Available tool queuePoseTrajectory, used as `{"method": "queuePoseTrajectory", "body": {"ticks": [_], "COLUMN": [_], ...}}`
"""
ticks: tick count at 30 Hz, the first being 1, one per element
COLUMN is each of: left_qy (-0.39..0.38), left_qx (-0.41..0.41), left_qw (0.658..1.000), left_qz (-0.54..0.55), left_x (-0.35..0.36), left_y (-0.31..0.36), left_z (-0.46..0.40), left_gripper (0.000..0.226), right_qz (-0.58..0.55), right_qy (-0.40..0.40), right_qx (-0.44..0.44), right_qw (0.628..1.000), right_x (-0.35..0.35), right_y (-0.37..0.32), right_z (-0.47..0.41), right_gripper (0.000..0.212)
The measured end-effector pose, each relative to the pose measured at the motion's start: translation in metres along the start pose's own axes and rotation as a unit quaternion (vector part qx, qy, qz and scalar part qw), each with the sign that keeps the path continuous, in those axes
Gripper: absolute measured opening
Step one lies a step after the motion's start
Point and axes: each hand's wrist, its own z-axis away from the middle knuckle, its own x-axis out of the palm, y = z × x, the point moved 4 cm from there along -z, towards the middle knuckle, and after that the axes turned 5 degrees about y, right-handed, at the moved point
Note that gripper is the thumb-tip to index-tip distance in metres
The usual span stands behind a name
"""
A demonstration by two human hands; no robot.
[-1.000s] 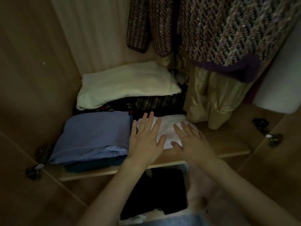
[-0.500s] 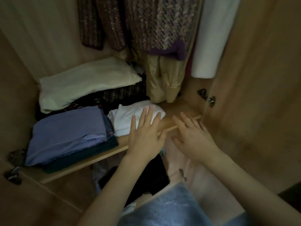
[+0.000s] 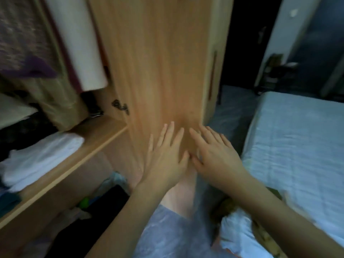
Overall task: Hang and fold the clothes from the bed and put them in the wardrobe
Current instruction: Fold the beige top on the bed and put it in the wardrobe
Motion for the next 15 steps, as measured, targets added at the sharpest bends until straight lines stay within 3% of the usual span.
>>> {"method": "queuePoseTrajectory", "body": {"ticks": [4, 8, 15], "left_qy": [-0.043, -0.081, -0.157], "left_qx": [0.107, 0.183, 0.292], "left_qw": [0.993, 0.979, 0.942], "left_qz": [0.019, 0.045, 0.056], "left_x": [0.046, 0.088, 0.143], "left_y": [0.115, 0.219, 0.336], "left_z": [-0.009, -0.008, 0.008], "left_gripper": [0.074, 0.067, 0.061], "right_qz": [0.019, 0.041, 0.058], "right_qy": [0.016, 0.005, -0.005], "right_qx": [0.110, 0.230, 0.385], "right_qw": [0.994, 0.972, 0.921], "right_x": [-0.027, -0.048, -0.073], "right_y": [0.097, 0.188, 0.290], "right_z": [0.066, 0.140, 0.244], "right_gripper": [0.066, 0.066, 0.067]}}
